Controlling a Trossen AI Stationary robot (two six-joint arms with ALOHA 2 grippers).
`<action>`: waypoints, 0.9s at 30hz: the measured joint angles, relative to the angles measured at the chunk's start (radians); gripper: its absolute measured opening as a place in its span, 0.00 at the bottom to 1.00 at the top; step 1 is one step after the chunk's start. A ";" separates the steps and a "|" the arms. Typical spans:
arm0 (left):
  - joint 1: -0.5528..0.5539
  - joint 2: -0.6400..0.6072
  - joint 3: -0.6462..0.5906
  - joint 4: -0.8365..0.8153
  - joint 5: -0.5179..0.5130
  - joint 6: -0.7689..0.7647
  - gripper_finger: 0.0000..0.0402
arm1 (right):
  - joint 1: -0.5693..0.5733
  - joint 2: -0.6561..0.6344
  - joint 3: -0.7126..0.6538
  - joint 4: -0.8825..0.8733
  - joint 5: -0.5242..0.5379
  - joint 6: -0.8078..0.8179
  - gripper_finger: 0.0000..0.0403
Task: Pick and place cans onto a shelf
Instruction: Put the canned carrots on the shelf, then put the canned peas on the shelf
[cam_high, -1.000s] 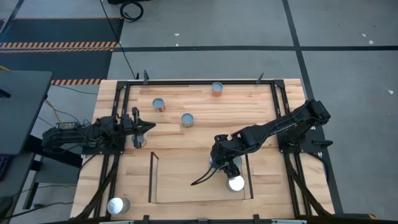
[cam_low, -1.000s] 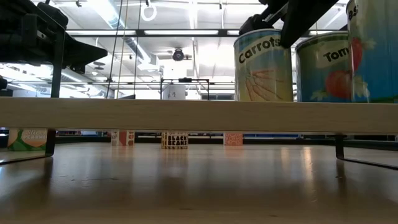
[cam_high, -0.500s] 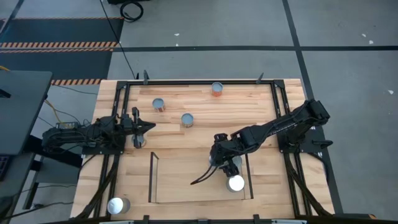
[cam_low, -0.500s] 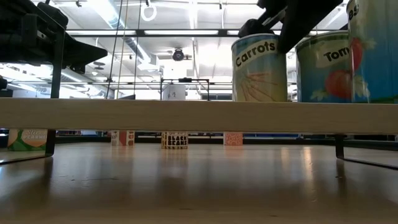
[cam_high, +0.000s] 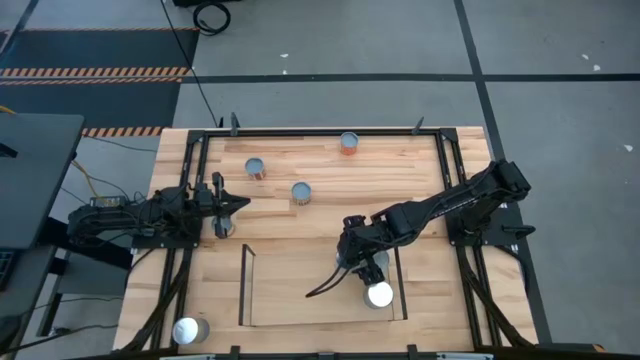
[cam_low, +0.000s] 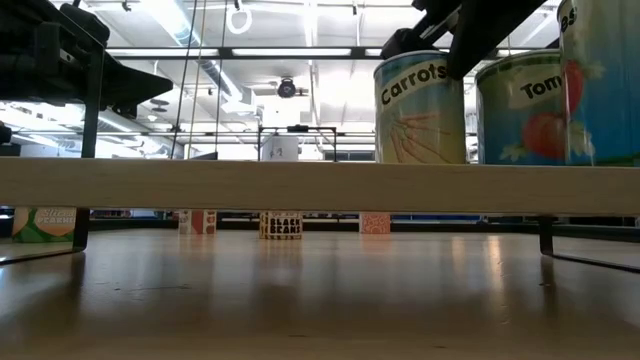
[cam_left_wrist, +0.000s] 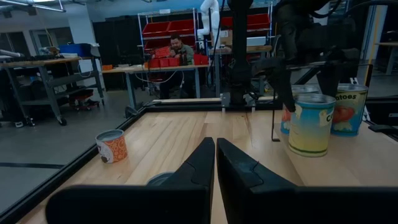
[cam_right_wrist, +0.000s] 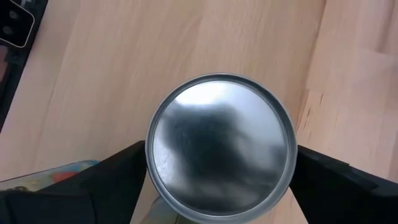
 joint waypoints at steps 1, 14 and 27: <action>0.000 0.000 0.000 0.000 0.000 0.000 0.06 | 0.000 0.000 0.000 0.000 0.000 -0.001 0.91; 0.000 0.000 0.000 0.000 0.000 0.000 0.06 | 0.000 -0.001 0.044 0.023 0.009 -0.032 0.91; 0.000 0.000 0.000 0.000 0.000 0.000 0.06 | 0.014 -0.045 0.144 0.165 0.097 -0.206 0.90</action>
